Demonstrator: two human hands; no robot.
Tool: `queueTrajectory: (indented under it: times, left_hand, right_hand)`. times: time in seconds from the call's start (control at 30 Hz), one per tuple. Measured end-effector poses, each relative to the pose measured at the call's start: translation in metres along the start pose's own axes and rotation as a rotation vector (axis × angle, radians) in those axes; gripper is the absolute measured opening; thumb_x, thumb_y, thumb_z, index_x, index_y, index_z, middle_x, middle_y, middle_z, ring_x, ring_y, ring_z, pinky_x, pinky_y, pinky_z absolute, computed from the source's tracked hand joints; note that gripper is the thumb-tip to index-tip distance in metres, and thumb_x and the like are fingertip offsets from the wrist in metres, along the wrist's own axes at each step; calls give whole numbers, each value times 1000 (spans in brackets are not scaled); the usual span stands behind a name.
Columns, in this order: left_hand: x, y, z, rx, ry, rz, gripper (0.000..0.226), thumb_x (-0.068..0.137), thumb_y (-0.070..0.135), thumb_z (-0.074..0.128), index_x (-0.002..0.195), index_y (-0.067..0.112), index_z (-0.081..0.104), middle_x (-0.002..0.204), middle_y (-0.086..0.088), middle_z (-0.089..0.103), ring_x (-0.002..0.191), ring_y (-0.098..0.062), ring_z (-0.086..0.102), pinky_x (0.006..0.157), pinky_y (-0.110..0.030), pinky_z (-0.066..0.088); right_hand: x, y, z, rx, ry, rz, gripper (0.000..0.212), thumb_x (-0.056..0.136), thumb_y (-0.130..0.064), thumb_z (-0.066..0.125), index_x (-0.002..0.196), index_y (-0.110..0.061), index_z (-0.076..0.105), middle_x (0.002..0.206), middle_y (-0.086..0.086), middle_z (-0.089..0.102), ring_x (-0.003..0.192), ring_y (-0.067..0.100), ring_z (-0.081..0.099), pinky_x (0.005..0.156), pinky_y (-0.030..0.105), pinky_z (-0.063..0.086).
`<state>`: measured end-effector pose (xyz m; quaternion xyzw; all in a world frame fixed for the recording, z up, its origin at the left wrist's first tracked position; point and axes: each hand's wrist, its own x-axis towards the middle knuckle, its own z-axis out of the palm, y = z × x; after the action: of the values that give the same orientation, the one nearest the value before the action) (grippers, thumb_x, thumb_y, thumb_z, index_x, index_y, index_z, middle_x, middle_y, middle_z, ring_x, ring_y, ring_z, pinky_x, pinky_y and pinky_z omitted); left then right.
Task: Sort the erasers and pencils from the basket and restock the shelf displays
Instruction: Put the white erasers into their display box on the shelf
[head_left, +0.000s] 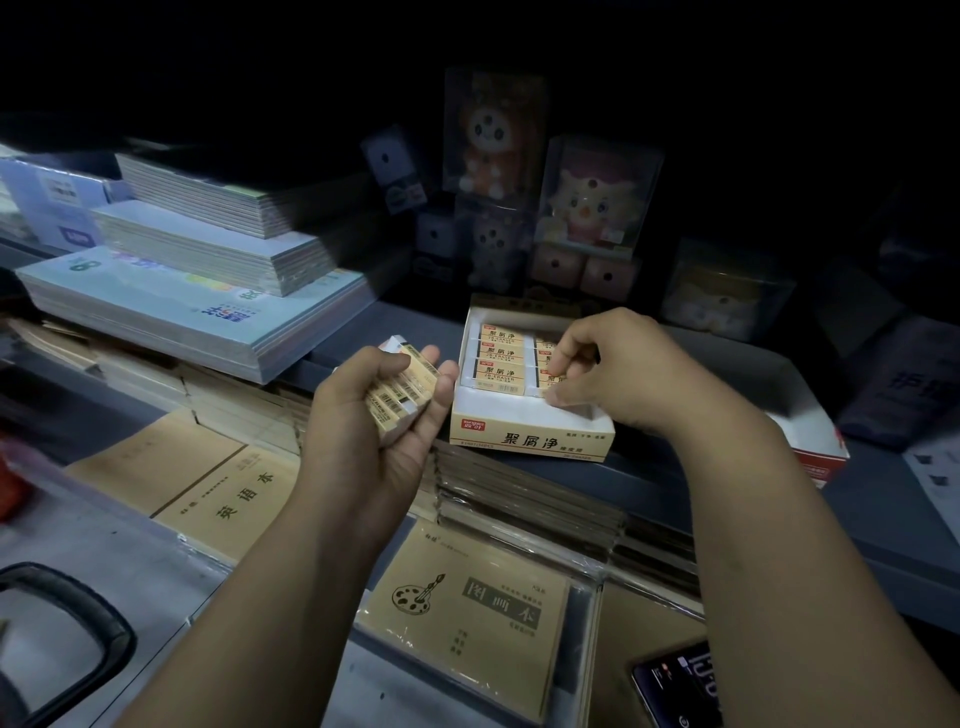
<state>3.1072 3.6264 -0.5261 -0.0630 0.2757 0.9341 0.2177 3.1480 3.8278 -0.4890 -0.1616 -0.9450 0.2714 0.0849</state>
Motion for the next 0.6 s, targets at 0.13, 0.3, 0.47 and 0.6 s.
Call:
queueTrajectory:
  times: [0.13, 0.3, 0.47, 0.6]
  left_hand:
    - [0, 1, -1, 3, -6, -3, 27, 92, 1, 58, 119, -3, 58, 100, -22, 75, 94, -35, 75, 70, -29, 60]
    - [-1, 2, -1, -1, -9, -19, 26, 92, 1, 58, 117, -1, 58, 102, -21, 75, 94, -35, 75, 72, -29, 61]
    - [-1, 2, -1, -1, -7, -29, 31, 91, 2, 59, 122, -1, 58, 103, -20, 76, 94, -34, 75, 71, -29, 60]
    - [-2, 2, -1, -1, -3, -31, 33, 91, 1, 59, 124, -3, 58, 104, -20, 75, 95, -35, 75, 75, -29, 61]
  right_hand:
    - [0, -2, 0, -32, -4, -3, 21, 72, -24, 90, 83, -22, 73, 87, -3, 66, 78, 11, 61, 66, 25, 47]
    - [3, -8, 13, -136, 68, 9, 36, 65, -48, 89, 84, -27, 67, 90, -8, 64, 86, 13, 62, 68, 31, 52]
    - [7, -7, 20, -171, 117, -17, 35, 68, -50, 86, 80, -25, 64, 87, -8, 64, 94, 19, 60, 72, 35, 54]
    - [8, -7, 20, -182, 99, -6, 34, 67, -51, 87, 80, -27, 65, 88, -8, 65, 95, 19, 61, 76, 38, 56]
